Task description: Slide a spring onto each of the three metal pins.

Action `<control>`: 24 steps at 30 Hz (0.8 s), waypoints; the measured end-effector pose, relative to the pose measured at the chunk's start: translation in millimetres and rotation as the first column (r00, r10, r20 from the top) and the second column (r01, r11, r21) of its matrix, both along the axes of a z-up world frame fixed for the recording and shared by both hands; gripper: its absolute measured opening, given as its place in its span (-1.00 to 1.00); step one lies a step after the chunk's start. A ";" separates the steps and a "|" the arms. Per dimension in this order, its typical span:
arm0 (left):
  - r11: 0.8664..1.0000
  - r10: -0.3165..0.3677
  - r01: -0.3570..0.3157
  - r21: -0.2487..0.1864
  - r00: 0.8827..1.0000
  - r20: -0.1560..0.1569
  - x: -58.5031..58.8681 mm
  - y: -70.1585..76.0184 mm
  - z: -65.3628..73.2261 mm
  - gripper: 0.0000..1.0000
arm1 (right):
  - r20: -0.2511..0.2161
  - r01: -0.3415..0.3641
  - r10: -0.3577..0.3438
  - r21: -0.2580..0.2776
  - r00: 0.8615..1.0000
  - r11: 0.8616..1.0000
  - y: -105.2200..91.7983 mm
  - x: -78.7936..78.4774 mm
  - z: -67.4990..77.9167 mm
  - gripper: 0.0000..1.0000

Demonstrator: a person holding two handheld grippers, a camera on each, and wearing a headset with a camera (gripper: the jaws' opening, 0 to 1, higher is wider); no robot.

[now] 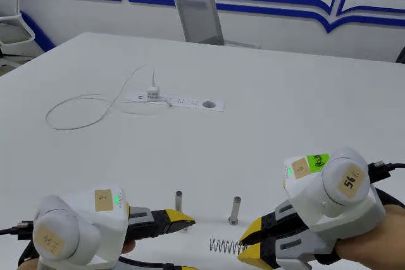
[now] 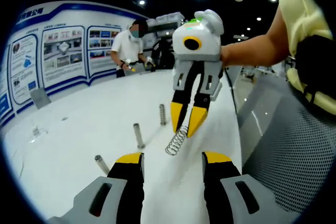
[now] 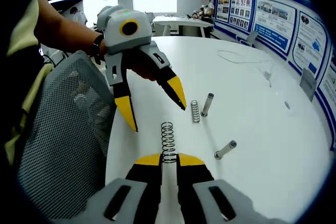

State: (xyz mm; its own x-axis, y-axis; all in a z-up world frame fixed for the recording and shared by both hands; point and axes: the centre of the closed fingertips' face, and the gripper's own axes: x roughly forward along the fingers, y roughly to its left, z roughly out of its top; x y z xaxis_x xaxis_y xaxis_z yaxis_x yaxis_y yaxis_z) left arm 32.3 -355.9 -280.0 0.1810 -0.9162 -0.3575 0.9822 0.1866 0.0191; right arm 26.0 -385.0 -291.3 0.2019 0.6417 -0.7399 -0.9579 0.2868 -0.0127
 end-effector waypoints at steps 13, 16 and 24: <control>0.997 -0.075 0.075 -0.001 0.997 0.032 -10.7 -7.4 1.0 -0.60 | -0.001 -0.077 0.077 -0.012 0.997 0.997 10.5 -12.0 7.0 -0.77; 0.996 -0.085 0.085 -0.002 0.996 0.038 -11.7 -7.8 0.9 -0.69 | -0.006 -0.082 0.082 -0.014 0.997 0.996 10.6 -13.2 7.5 -0.77; 0.996 -0.087 0.087 -0.005 0.996 0.036 -12.0 -8.1 0.4 -0.75 | 0.001 -0.083 0.083 0.008 0.997 0.996 13.7 -13.5 20.7 -0.77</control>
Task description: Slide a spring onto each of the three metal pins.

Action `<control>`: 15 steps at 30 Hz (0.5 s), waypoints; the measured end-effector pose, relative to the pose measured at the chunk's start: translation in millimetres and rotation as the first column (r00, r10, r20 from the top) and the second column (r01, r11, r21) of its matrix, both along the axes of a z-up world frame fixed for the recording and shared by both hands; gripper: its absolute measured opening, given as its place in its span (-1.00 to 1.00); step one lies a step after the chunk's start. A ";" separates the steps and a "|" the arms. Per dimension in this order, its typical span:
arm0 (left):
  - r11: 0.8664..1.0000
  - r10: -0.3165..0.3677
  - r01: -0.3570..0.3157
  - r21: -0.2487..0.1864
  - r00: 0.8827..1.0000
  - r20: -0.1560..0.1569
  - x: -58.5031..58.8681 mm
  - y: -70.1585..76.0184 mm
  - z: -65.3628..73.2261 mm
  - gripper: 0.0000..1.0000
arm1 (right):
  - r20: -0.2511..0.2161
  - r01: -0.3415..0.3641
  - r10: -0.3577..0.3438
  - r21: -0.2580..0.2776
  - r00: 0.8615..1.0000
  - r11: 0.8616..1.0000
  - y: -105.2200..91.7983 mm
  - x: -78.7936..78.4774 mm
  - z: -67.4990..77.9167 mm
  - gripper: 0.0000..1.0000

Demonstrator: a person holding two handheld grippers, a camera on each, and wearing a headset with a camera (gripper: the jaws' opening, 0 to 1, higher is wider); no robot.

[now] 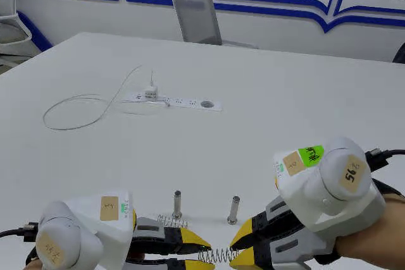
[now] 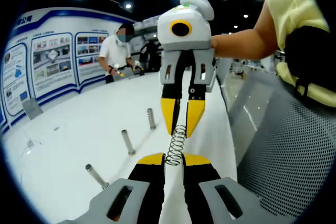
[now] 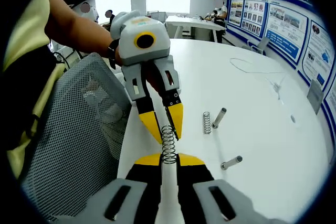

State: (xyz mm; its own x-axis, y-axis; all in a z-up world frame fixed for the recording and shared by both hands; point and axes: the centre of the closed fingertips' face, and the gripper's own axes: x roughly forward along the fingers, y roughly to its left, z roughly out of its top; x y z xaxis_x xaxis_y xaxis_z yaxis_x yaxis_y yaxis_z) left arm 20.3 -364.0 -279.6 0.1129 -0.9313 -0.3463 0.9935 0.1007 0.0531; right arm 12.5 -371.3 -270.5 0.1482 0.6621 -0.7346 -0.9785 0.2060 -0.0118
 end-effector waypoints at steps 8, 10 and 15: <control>1.000 0.000 0.000 -0.003 1.000 0.006 1.0 -0.8 1.7 -0.77 | 0.032 -0.004 0.003 0.036 0.999 0.999 8.3 2.5 17.6 -0.78; 1.000 0.000 0.000 -0.003 1.000 0.007 0.6 -0.9 1.9 -0.77 | 0.037 -0.006 0.004 0.049 0.999 0.999 11.1 2.7 21.1 -0.78; 1.000 -0.002 0.002 -0.004 1.000 0.011 -0.9 -2.0 2.7 -0.77 | 0.055 -0.017 0.013 0.070 0.998 0.997 19.4 2.3 28.4 -0.78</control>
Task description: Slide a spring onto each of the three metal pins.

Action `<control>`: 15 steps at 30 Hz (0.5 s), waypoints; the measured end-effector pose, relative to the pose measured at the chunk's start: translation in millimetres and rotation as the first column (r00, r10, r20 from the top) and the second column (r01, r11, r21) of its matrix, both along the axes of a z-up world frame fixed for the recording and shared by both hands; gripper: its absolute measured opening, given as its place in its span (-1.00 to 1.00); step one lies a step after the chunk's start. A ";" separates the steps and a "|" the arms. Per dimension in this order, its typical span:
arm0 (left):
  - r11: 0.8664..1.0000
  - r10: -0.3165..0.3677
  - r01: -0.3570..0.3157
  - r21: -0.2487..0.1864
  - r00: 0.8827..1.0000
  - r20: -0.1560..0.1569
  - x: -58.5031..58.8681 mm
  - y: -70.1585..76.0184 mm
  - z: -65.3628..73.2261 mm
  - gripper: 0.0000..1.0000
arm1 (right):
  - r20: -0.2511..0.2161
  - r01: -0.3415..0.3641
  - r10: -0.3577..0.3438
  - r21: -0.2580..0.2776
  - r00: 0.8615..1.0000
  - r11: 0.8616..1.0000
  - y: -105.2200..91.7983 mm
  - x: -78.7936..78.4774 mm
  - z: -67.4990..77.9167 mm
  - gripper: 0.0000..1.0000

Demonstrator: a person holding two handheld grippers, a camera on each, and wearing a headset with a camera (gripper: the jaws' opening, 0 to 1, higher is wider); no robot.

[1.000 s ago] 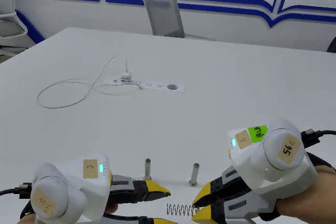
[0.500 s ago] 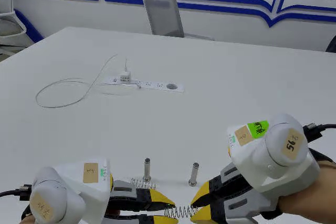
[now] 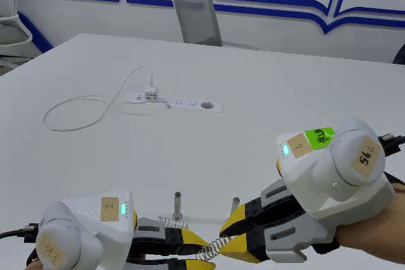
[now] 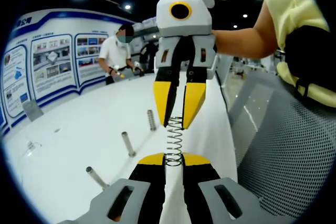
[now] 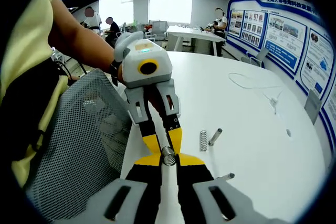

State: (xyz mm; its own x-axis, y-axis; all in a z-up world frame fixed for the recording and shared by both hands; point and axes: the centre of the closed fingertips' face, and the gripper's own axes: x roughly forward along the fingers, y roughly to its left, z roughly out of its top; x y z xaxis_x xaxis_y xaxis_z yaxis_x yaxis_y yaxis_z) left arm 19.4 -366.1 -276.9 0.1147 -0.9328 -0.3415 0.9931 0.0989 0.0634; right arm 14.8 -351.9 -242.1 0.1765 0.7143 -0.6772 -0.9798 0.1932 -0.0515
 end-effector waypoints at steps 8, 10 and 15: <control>1.000 -0.006 0.006 -0.001 1.000 0.004 -2.5 -3.6 2.2 -0.78 | 0.022 -0.018 0.018 0.026 1.000 1.000 13.8 0.1 8.3 -0.77; 1.000 -0.007 0.007 -0.004 1.000 0.004 -2.5 -4.6 3.1 -0.78 | 0.023 -0.023 0.022 0.033 0.999 0.999 17.2 -0.2 9.5 -0.77; 1.000 -0.006 0.006 -0.011 1.000 0.004 -3.1 -6.6 4.2 -0.78 | 0.030 -0.031 0.030 0.039 0.999 0.999 21.2 -0.8 9.8 -0.77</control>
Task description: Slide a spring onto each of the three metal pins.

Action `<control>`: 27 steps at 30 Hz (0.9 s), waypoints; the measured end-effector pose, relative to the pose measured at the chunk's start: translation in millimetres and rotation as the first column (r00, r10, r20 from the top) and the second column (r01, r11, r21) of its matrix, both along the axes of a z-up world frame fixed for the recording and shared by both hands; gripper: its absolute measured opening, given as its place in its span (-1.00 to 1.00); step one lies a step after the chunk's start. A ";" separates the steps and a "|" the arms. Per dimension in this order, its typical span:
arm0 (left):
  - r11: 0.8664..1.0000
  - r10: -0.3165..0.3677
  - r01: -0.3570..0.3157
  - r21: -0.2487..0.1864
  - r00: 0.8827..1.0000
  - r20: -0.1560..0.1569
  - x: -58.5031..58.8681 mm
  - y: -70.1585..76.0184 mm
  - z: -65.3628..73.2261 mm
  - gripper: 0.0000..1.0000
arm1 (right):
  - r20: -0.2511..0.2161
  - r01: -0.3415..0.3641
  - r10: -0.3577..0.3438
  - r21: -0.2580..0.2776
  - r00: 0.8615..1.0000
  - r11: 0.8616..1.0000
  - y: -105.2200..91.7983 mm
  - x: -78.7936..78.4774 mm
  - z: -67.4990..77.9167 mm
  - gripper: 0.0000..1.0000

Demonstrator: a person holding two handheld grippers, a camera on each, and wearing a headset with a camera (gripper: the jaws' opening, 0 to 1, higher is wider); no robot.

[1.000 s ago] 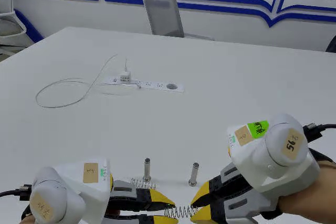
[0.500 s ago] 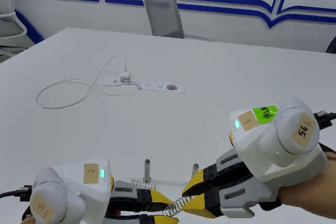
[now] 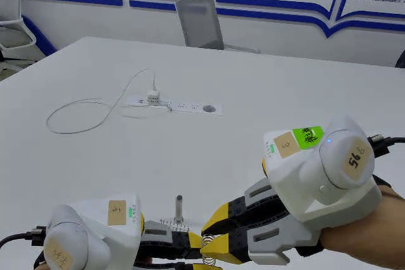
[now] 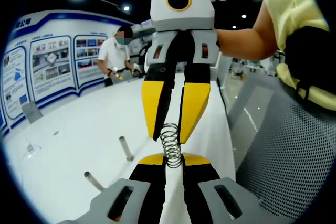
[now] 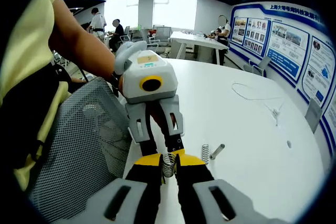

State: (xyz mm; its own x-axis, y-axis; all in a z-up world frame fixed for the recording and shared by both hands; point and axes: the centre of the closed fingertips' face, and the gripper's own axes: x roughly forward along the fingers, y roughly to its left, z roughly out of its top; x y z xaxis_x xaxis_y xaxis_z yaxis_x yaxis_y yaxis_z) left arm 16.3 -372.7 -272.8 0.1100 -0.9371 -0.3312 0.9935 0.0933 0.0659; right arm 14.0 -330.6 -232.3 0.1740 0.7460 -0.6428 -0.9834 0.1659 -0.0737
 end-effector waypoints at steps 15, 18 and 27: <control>0.999 0.025 -0.025 -0.029 1.000 -0.012 5.0 2.3 4.6 -0.78 | -0.005 0.029 -0.028 0.020 1.000 0.999 -1.1 4.6 -1.0 -0.75; 0.999 0.025 -0.026 -0.028 1.000 -0.015 5.2 2.4 3.9 -0.78 | -0.004 0.030 -0.030 0.023 1.000 0.999 -1.1 4.8 -1.6 -0.76; 0.999 0.032 -0.032 -0.031 0.999 -0.012 8.1 1.8 4.0 -0.77 | -0.005 0.044 -0.044 0.032 0.999 0.999 -2.2 7.5 -1.7 -0.77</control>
